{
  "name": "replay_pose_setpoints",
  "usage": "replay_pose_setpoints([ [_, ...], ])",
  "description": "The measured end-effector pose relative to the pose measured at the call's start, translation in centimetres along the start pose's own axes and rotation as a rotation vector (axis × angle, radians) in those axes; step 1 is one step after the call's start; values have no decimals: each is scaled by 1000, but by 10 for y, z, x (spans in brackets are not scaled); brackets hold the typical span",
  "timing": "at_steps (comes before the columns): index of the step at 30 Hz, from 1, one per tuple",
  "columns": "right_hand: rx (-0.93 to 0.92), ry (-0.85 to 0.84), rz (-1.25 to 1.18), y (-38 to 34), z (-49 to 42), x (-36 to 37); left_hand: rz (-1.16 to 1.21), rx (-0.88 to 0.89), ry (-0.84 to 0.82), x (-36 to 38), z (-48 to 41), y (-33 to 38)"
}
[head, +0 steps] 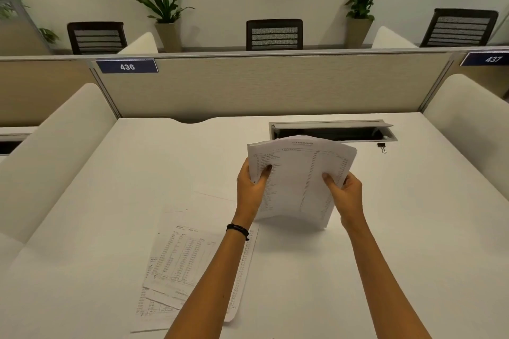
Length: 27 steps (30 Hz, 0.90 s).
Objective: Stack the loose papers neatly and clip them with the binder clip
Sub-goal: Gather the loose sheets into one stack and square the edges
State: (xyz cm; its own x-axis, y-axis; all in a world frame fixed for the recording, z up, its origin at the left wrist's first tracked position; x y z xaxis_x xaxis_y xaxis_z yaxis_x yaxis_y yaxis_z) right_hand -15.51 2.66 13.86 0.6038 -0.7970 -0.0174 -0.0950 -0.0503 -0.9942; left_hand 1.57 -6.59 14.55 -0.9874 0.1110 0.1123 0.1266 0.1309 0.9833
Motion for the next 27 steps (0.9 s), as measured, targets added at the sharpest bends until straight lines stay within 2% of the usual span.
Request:
replay_pose_setpoints([
  [7, -69, 27, 1, -19, -4, -5, 17, 67, 24, 0, -9, 18],
  [16, 52, -51, 15, -3, 3, -9, -15, -70, -61, -6, 1, -5],
  [22, 4, -17, 3, -15, 2, -9, -28, -21, -30, -2, -2, 5],
  [27, 57, -102, 35, -4, 2, -15, -25, -47, -59, -10, 1, -5],
])
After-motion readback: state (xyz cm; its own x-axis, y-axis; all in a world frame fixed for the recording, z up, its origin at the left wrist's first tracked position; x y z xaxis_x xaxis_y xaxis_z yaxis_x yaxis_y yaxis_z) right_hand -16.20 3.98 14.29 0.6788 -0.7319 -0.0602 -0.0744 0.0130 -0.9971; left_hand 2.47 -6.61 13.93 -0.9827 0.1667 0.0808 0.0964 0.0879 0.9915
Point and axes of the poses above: each hand's wrist, its own z-axis away from the middle knuckle, its own x-axis out of the palm, y = z × x, the point moved 1 cm from there along -z, towards the middle knuckle, and after that the axes turned 9 degrees about y, right-handed, at the moved point
